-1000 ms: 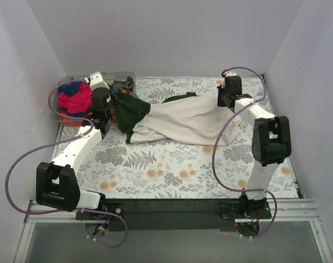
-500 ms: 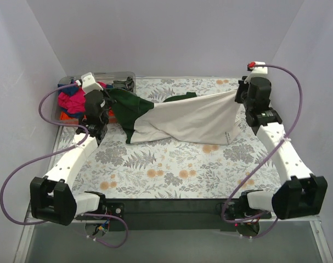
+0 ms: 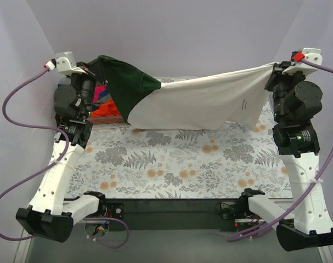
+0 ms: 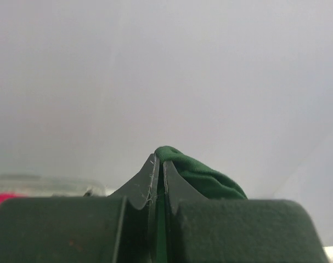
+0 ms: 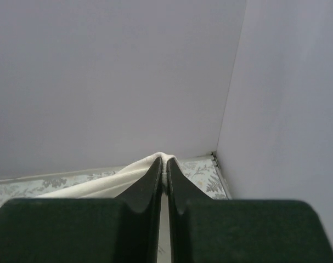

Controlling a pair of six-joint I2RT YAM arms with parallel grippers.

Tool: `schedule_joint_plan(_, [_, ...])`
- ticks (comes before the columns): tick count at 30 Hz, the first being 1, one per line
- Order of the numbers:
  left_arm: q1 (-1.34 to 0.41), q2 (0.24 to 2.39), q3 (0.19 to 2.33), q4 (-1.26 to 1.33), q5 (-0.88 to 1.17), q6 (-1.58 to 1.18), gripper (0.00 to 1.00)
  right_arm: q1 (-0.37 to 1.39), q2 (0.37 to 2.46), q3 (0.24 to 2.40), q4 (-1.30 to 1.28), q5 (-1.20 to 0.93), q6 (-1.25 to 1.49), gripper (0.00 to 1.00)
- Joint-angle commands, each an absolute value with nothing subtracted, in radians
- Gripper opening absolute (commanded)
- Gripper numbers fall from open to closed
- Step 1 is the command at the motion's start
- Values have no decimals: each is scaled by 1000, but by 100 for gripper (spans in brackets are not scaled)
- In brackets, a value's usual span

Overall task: Fold and stack the t-shirts
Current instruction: Flatten the tshirt out

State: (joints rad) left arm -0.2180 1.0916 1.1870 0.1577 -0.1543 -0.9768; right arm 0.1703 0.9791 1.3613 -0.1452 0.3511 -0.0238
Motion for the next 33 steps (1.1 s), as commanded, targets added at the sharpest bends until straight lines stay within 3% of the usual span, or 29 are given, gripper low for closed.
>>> schedule_joint_plan(1, [-213, 1028, 1314, 187, -19, -977, 0, 166, 925, 1479, -135, 385, -87, 1])
schedule_joint_plan(21, [-213, 966, 1643, 107, 228, -1017, 0, 166, 787, 1772, -230, 376, -169, 1])
schedule_joint_plan(27, [-213, 1021, 1776, 97, 247, -1016, 0, 169, 837, 1873, -239, 376, -192, 1])
schedule_joint_plan(33, [-213, 1196, 2060, 32, 267, -989, 0, 175, 914, 1925, -245, 402, -224, 1])
